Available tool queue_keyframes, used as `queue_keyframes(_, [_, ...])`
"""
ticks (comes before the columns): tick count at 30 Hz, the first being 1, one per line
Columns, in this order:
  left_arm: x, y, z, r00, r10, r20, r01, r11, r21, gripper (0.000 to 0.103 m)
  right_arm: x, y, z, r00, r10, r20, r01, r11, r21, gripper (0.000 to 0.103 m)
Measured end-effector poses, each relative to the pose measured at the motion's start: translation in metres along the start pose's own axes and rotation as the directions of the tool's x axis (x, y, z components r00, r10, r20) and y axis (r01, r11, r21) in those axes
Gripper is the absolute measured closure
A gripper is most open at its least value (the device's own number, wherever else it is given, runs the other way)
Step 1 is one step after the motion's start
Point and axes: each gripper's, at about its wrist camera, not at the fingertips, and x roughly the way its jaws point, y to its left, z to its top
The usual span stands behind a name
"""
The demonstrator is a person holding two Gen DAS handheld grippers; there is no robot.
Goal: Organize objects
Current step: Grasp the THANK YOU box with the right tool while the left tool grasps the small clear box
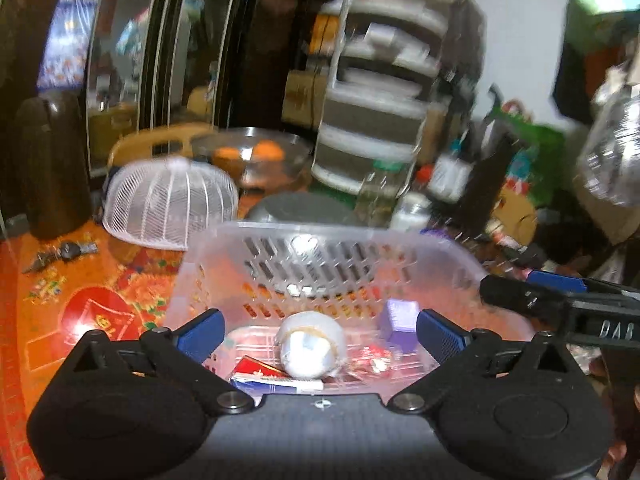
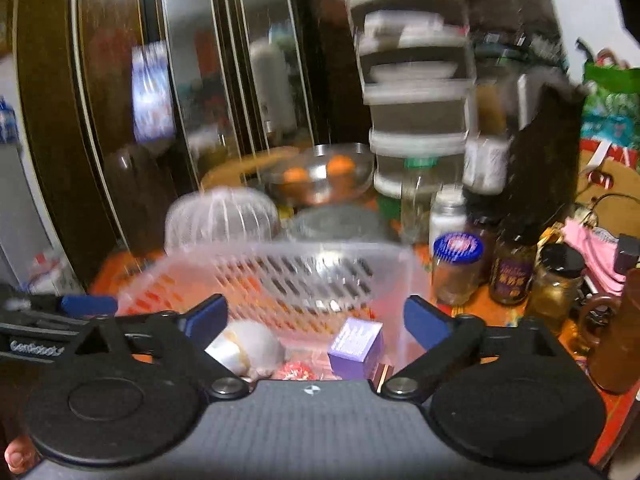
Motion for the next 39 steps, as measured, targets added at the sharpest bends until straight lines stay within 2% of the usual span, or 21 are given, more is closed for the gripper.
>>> queue_keyframes(3, [-0.039, 0.004, -0.032, 0.997, -0.045, 0.064, 0.047, 0.999, -0.017, 0.000, -0.041, -0.003, -0.019, 0.996, -0.002, 0.084, 0.000, 1.000, 0.024, 0.000])
queue_keyframes(5, [-0.045, 0.011, -0.057, 0.997, -0.056, 0.043, 0.058, 0.998, -0.034, 0.000, -0.062, -0.005, -0.047, 0.992, 0.011, 0.122, -0.018, 0.998, 0.060, 0.000])
queue_keyframes(9, [-0.032, 0.039, -0.098, 1.000, -0.001, -0.006, 0.000, 0.993, -0.120, 0.000, -0.062, 0.007, -0.112, 0.998, 0.044, 0.051, -0.049, 0.993, 0.106, 0.000])
queue_keyframes(11, [-0.022, 0.057, -0.111, 0.999, 0.000, -0.034, -0.006, 0.982, -0.190, 0.000, -0.054, 0.023, -0.135, 0.998, 0.062, 0.006, -0.062, 0.995, 0.075, 0.000])
queue_keyframes(13, [-0.017, 0.067, -0.119, 0.999, 0.013, -0.043, -0.022, 0.976, -0.218, 0.000, -0.048, 0.039, -0.148, 0.998, 0.057, 0.011, -0.057, 0.997, 0.053, 0.000])
queue_keyframes(20, [-0.019, 0.059, -0.127, 0.997, 0.079, -0.006, -0.078, 0.983, -0.167, 0.000, -0.020, 0.079, -0.156, 0.992, 0.086, -0.097, -0.094, 0.993, -0.077, 0.000])
queue_keyframes(22, [-0.020, 0.056, -0.128, 0.995, 0.103, -0.002, -0.102, 0.984, -0.146, 0.000, -0.015, 0.082, -0.156, 0.989, 0.095, -0.117, -0.105, 0.991, -0.083, 0.000])
queue_keyframes(25, [-0.022, 0.059, -0.130, 0.995, 0.098, 0.000, -0.097, 0.984, -0.148, 0.000, -0.010, 0.079, -0.157, 0.986, 0.108, -0.125, -0.117, 0.991, -0.066, 0.000])
queue_keyframes(27, [-0.021, 0.059, -0.131, 0.995, 0.098, -0.007, -0.098, 0.984, -0.147, 0.000, -0.007, 0.076, -0.158, 0.986, 0.101, -0.134, -0.110, 0.992, -0.065, 0.003])
queue_keyframes(28, [-0.020, 0.059, -0.131, 0.995, 0.096, -0.011, -0.097, 0.985, -0.146, 0.000, -0.005, 0.076, -0.158, 0.985, 0.096, -0.141, -0.106, 0.992, -0.069, 0.008])
queue_keyframes(30, [-0.019, 0.058, -0.131, 0.995, 0.095, -0.017, -0.096, 0.985, -0.142, 0.000, -0.002, 0.077, -0.162, 0.984, 0.087, -0.153, -0.100, 0.992, -0.074, 0.008])
queue_keyframes(32, [-0.018, 0.057, -0.132, 0.995, 0.096, -0.019, -0.098, 0.985, -0.139, 0.000, 0.000, 0.078, -0.165, 0.984, 0.079, -0.162, -0.093, 0.992, -0.081, 0.017])
queue_keyframes(34, [-0.018, 0.058, -0.132, 0.995, 0.096, -0.019, -0.098, 0.985, -0.142, 0.000, -0.001, 0.078, -0.166, 0.984, 0.078, -0.158, -0.093, 0.991, -0.095, 0.020])
queue_keyframes(35, [-0.018, 0.058, -0.132, 0.995, 0.096, -0.021, -0.098, 0.985, -0.144, 0.000, -0.001, 0.079, -0.167, 0.984, 0.074, -0.161, -0.092, 0.990, -0.104, 0.026])
queue_keyframes(39, [-0.016, 0.059, -0.133, 0.995, 0.094, -0.035, -0.098, 0.984, -0.145, 0.000, -0.004, 0.080, -0.171, 0.986, 0.076, -0.145, -0.095, 0.988, -0.124, 0.028])
